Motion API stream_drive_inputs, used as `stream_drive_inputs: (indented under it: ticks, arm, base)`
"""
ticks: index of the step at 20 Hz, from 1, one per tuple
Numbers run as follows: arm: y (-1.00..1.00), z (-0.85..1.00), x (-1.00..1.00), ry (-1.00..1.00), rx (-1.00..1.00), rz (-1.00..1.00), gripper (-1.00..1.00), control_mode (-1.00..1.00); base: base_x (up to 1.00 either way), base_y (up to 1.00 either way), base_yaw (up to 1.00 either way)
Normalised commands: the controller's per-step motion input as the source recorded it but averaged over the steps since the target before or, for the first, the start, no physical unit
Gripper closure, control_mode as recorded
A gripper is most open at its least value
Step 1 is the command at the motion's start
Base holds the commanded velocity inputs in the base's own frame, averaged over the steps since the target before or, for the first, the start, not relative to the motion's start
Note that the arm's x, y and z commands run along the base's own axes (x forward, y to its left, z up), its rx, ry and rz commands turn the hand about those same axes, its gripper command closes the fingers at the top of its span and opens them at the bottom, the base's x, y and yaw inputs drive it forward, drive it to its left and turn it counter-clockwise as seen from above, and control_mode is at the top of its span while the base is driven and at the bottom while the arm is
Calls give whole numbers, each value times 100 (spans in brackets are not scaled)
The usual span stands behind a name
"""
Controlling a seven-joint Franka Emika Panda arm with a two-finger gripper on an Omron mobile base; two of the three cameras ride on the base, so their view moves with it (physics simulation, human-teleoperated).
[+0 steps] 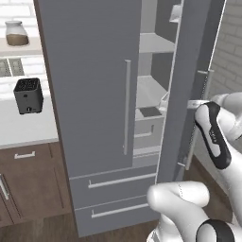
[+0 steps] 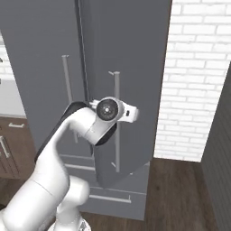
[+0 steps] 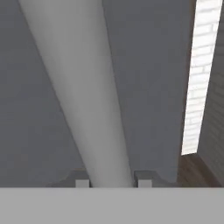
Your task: Take the strawberry from the fridge and place it on top of the pancake, located on the dining counter.
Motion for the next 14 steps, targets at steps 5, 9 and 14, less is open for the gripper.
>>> stream_drive_inputs:
  ticks: [5,9,14]
  arm:
    - [-85,1,-43,12,14,-1,-100,-100]
    - [-54,28,-55,14,6,-3,-100,-100]
    - [8,52,-85,-3,-10,-1,-100,-100]
  base:
    - [0,0,0]
    - [0,0,0]
    - [0,0,0]
